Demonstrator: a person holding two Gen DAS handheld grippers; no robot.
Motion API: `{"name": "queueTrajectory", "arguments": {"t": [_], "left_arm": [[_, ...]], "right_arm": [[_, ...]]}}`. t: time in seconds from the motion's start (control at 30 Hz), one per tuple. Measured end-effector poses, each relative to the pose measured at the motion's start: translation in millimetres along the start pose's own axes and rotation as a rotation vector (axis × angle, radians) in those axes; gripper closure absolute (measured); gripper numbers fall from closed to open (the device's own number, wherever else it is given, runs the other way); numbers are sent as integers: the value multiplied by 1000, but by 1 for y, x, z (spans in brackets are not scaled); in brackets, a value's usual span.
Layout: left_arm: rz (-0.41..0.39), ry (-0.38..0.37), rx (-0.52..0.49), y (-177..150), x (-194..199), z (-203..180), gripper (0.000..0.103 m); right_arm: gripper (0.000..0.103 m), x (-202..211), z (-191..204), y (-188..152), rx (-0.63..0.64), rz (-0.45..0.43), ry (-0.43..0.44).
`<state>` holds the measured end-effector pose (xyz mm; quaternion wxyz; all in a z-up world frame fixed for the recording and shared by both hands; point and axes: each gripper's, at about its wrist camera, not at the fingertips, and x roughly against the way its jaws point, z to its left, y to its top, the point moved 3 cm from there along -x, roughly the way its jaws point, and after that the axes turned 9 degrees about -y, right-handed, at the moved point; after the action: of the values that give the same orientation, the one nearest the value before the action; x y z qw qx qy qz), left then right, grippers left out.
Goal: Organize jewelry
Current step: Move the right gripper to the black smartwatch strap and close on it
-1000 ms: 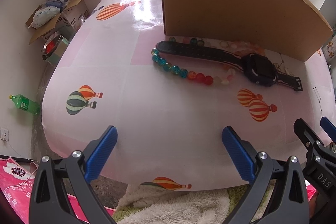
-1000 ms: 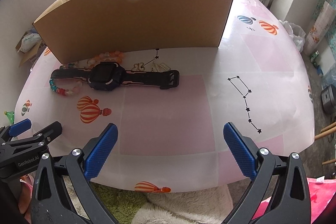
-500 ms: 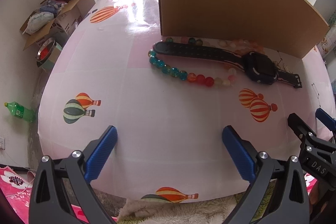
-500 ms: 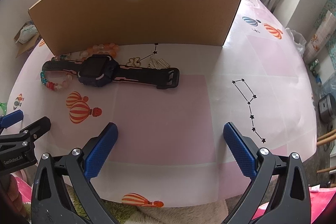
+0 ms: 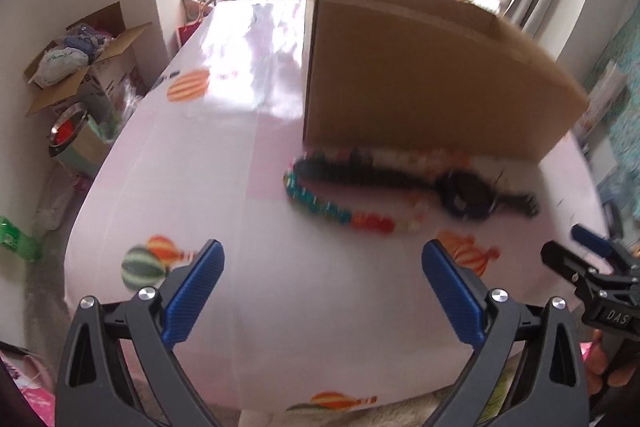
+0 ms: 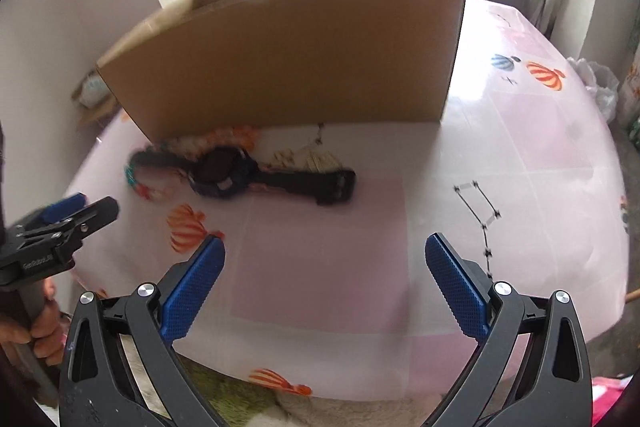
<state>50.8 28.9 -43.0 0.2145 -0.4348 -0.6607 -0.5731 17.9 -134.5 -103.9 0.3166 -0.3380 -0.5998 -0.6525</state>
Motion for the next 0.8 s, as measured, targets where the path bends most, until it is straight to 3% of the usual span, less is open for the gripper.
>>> {"name": "queueTrajectory", "arguments": {"t": [0.13,0.33,0.47,0.67,0.8], "left_arm": [[-35,-99,16,22,0,3,26],[21,-223,96,37,-17,10,54],[66,-269,142,36,-24,11,56],[95,-286,189,34,-29,12,56],[120,-303,233,36,-35,14,48]], "right_arm": [[27,7,15,14,39,-70,82],[49,-12,49,43,163,-98,187],[60,-34,60,45,212,-66,211],[60,-46,75,44,249,-57,194],[60,-47,73,41,281,-62,194]]}}
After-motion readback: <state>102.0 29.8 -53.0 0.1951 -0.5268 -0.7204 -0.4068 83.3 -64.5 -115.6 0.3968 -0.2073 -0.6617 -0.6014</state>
